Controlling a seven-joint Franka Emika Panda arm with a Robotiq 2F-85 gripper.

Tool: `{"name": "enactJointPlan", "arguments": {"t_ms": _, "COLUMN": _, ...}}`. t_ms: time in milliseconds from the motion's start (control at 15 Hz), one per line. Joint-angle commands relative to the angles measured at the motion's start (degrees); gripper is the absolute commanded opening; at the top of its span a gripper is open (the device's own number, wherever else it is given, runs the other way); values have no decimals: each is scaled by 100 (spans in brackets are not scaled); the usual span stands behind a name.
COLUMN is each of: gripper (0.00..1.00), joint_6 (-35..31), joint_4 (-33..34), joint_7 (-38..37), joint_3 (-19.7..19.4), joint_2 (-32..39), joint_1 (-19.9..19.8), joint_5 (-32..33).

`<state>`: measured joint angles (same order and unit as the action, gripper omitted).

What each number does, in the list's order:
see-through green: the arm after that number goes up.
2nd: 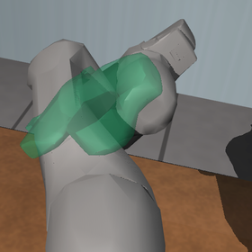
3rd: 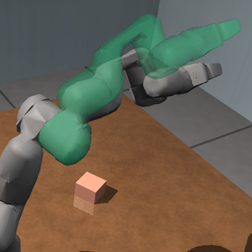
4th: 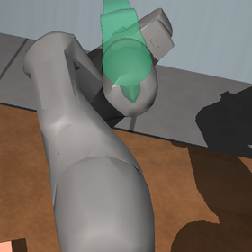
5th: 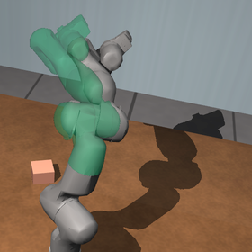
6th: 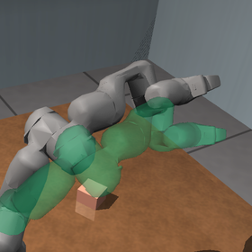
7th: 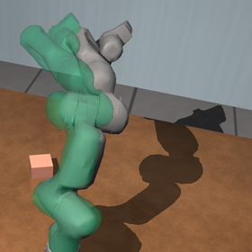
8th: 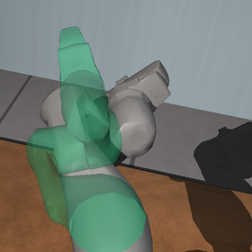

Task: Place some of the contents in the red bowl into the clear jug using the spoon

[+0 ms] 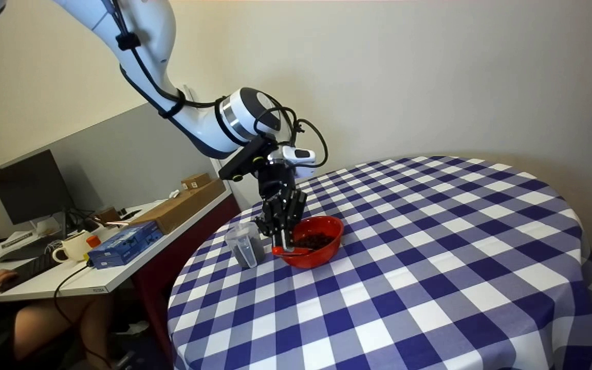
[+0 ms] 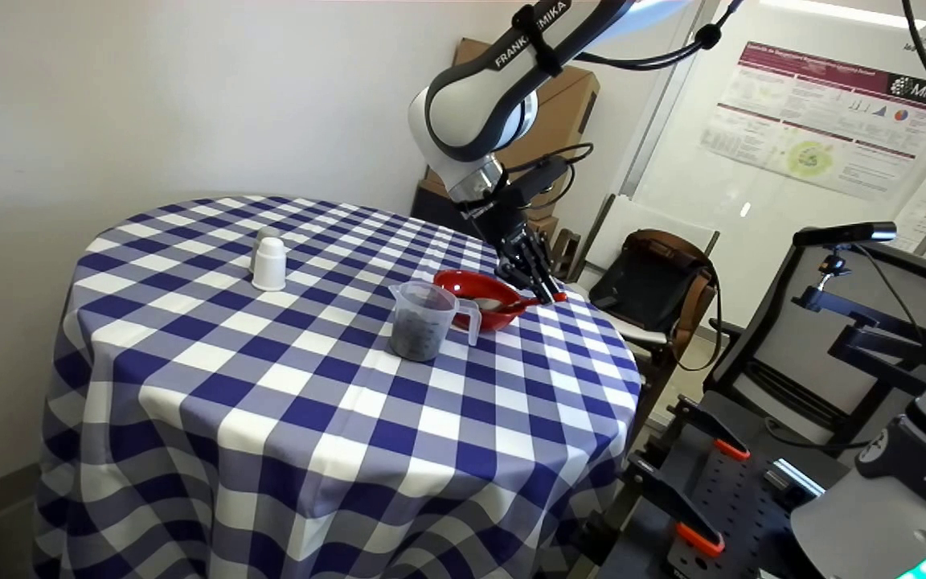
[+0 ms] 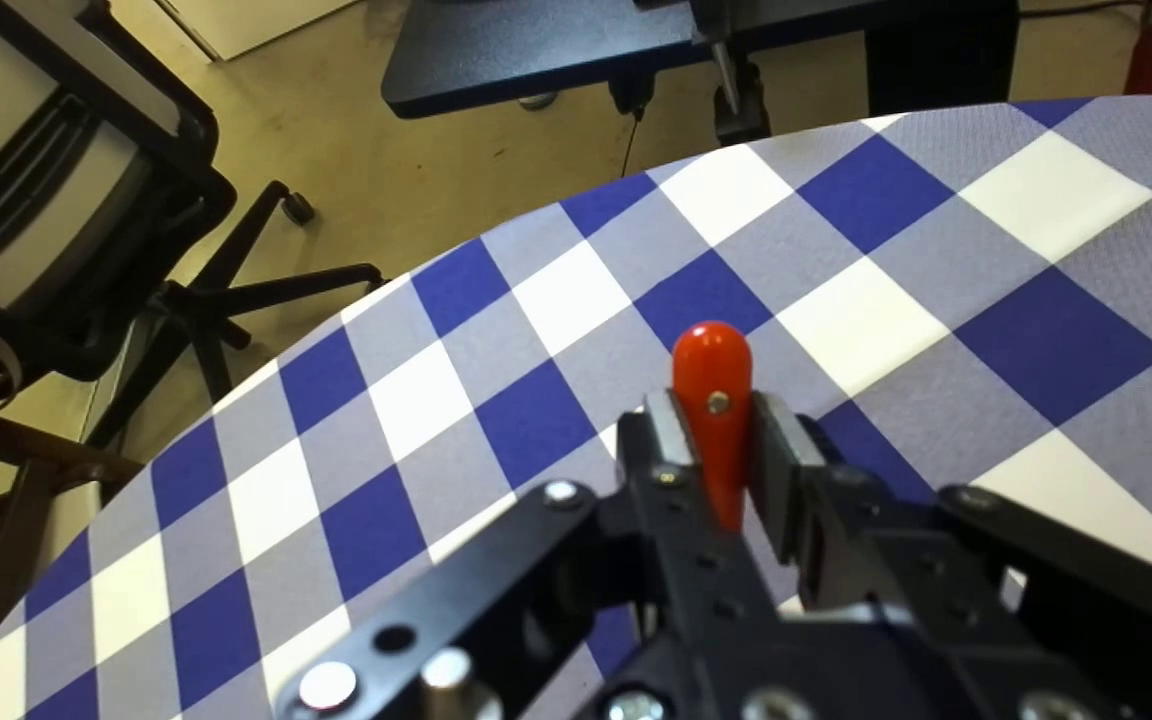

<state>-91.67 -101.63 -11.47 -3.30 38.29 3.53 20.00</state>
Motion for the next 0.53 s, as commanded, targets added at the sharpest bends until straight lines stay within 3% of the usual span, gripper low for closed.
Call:
{"name": "enactJointPlan", "arguments": {"t_ms": 0, "gripper": 5, "joint_6": 132, "joint_4": 159, "joint_7": -29, "joint_3": -28, "joint_2": 116, "joint_1": 68, "joint_5": 59}}
{"name": "enactJointPlan", "arguments": {"t_ms": 467, "gripper": 5, "joint_6": 81, "joint_4": 104, "joint_7": -4, "joint_3": 24, "joint_2": 98, "joint_1": 125, "joint_5": 47}}
